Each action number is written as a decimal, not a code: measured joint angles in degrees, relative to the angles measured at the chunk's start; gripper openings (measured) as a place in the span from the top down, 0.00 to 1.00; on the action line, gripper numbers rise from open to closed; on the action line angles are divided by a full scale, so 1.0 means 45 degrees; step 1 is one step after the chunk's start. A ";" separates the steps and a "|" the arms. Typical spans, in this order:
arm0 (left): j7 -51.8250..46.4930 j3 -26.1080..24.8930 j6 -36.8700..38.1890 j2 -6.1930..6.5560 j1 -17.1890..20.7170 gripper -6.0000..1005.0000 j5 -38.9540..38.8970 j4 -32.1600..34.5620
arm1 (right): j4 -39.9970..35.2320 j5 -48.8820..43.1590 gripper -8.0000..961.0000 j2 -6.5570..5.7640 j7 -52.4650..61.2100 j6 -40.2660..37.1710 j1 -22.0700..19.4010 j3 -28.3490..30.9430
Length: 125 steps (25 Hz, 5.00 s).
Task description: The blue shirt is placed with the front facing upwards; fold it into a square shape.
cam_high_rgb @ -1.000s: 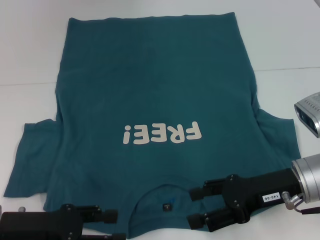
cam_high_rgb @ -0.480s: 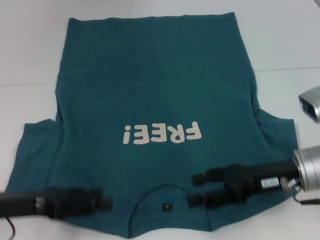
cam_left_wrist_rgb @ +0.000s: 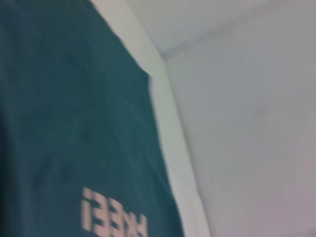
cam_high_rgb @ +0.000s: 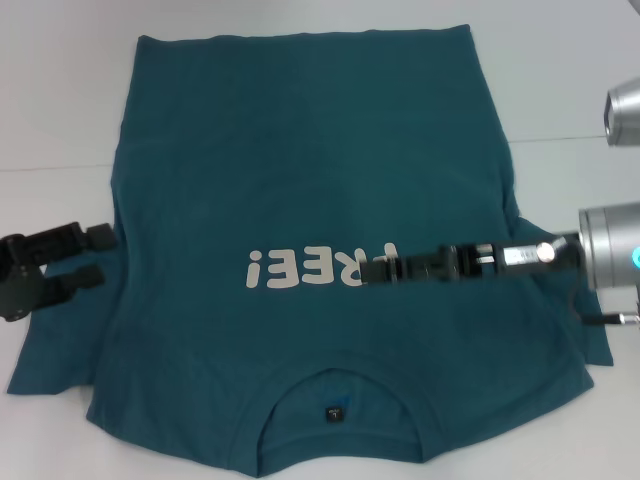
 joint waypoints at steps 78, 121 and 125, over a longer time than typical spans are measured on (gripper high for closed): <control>0.0061 0.2061 -0.9422 -0.0025 -0.0493 0.25 0.1045 -0.2710 | 0.0500 0.0002 0.05 -0.0387 0.1949 0.2541 0.0572 0.0291; -0.1328 0.1132 -0.7274 0.0836 -0.0999 0.98 0.2638 -0.1537 | 0.0552 0.0022 0.05 -0.0426 0.1943 0.2454 0.0416 0.0858; -0.1639 0.0988 -0.7313 0.0984 -0.1301 0.98 0.3390 -0.1371 | 0.0558 0.0022 0.05 -0.0427 0.1943 0.2448 0.0416 0.0858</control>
